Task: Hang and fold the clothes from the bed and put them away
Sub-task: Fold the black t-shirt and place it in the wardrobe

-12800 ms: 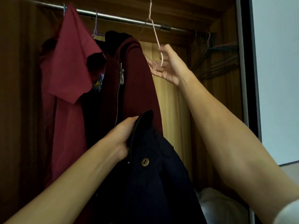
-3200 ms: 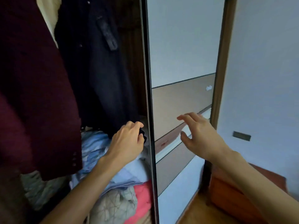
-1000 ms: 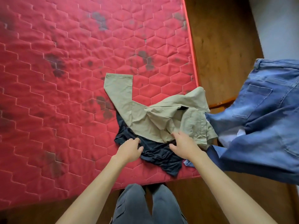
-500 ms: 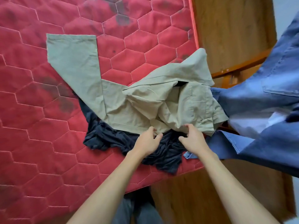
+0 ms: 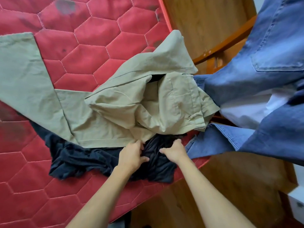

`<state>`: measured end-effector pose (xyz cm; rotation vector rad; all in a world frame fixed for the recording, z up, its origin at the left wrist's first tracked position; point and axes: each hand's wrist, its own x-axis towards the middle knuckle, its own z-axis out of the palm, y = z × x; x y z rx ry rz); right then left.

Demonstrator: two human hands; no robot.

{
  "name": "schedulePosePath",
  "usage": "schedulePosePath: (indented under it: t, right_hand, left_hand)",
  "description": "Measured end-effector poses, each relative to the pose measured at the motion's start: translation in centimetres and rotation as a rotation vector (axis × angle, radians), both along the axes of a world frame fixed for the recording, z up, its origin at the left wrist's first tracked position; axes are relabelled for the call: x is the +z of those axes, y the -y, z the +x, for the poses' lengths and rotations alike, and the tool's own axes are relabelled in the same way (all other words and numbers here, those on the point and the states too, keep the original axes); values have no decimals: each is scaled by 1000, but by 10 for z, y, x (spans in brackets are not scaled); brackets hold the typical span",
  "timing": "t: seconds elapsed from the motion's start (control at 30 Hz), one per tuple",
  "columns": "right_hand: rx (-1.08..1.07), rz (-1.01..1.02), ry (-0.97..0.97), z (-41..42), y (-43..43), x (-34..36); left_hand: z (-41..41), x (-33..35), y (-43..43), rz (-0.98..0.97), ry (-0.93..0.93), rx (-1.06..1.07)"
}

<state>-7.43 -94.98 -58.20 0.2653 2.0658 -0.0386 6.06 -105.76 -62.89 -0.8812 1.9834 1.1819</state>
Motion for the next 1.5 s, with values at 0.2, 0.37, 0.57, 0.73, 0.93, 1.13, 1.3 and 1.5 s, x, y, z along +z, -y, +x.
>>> schedulePosePath:
  t: [0.2, 0.37, 0.57, 0.73, 0.93, 1.13, 1.3, 1.5]
  right_hand:
    - [126, -69, -92, 23, -11, -1]
    - [163, -197, -108, 27, -17, 43]
    - [259, -503, -132, 54, -19, 143]
    - [473, -795, -270, 93, -11, 236]
    - [637, -1126, -505, 127, 0, 342]
    - [453, -1356, -540, 170, -5, 448]
    - [338, -1584, -601, 214, 8, 563]
    - [762, -1541, -860, 240, 23, 638]
  left_hand:
    - [32, 5, -14, 137, -45, 123]
    - [38, 80, 23, 509, -194, 362]
    - [42, 215, 66, 580, -407, 389]
    - [66, 329, 61, 650, -503, 296]
    - [116, 456, 32, 451, -739, 323]
    - [199, 509, 2, 21, -782, 341]
    - [238, 527, -27, -200, -847, 415]
    - [288, 591, 2, -481, -1018, 452]
